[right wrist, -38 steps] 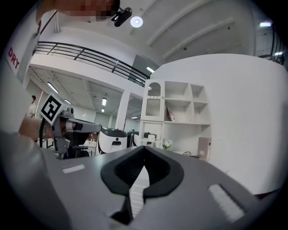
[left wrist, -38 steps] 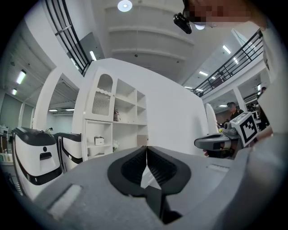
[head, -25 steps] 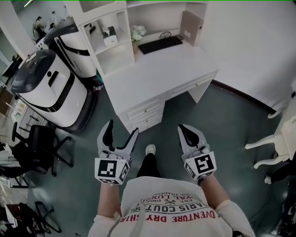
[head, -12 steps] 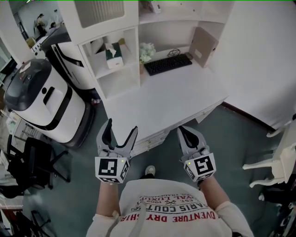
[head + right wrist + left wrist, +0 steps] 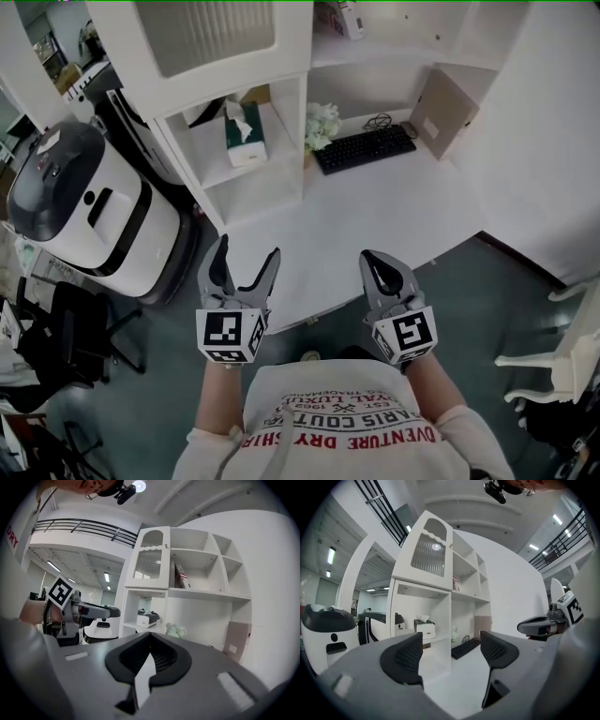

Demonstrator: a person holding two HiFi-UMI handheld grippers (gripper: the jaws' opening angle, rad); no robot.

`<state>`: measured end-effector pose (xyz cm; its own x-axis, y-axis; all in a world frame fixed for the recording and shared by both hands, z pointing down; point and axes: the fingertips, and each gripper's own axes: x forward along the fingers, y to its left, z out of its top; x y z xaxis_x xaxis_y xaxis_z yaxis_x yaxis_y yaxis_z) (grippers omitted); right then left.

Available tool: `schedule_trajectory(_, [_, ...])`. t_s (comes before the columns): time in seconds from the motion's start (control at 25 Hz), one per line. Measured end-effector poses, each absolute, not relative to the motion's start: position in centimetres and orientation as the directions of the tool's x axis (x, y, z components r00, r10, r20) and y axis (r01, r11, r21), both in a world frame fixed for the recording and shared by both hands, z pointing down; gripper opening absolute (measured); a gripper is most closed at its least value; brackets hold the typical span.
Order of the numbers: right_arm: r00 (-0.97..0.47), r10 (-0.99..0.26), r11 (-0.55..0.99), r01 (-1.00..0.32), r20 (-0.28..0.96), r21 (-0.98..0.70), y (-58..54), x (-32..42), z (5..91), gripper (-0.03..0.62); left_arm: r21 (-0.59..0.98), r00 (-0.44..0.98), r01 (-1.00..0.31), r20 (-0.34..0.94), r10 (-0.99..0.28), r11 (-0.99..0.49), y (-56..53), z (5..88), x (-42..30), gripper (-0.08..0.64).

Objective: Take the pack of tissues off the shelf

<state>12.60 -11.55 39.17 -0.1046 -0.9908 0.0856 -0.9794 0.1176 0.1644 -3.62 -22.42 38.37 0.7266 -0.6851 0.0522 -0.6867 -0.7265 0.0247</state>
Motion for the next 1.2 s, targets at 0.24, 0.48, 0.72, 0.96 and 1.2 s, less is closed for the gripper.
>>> schedule_trajectory(0.24, [-0.182, -0.978, 0.195, -0.972, 0.103, 0.134, -16.5, 13.8, 40.8, 0.0, 0.003, 0.662, -0.748, 0.079, -0.746, -0.663, -26.5, 39.4, -2.7, 0.403])
schedule_trajectory(0.48, [-0.298, -0.949, 0.31, -0.942, 0.107, 0.126, -22.2, 14.9, 40.8, 0.0, -0.02, 0.588, -0.805, 0.104, -0.802, -0.593, -30.7, 39.9, -1.5, 0.408])
schedule_trajectory(0.72, [-0.402, -0.909, 0.414, -0.901, 0.106, 0.128, -27.8, 16.1, 40.1, 0.0, -0.048, 0.506, -0.857, 0.12, -0.854, -0.514, -34.7, 39.7, 0.0, 0.408])
schedule_trajectory(0.96, [-0.484, -0.868, 0.495, -0.86, 0.111, 0.125, -31.8, 17.1, 40.0, 0.0, -0.052, 0.425, -0.9, 0.124, -0.897, -0.434, -39.4, 39.5, 1.5, 0.459])
schedule_trajectory(1.2, [-0.53, -0.838, 0.544, -0.831, 0.132, 0.114, -34.2, 18.4, 40.7, 0.0, -0.059, 0.374, -0.92, 0.171, -0.912, -0.388, -43.3, 40.6, 3.0, 0.474])
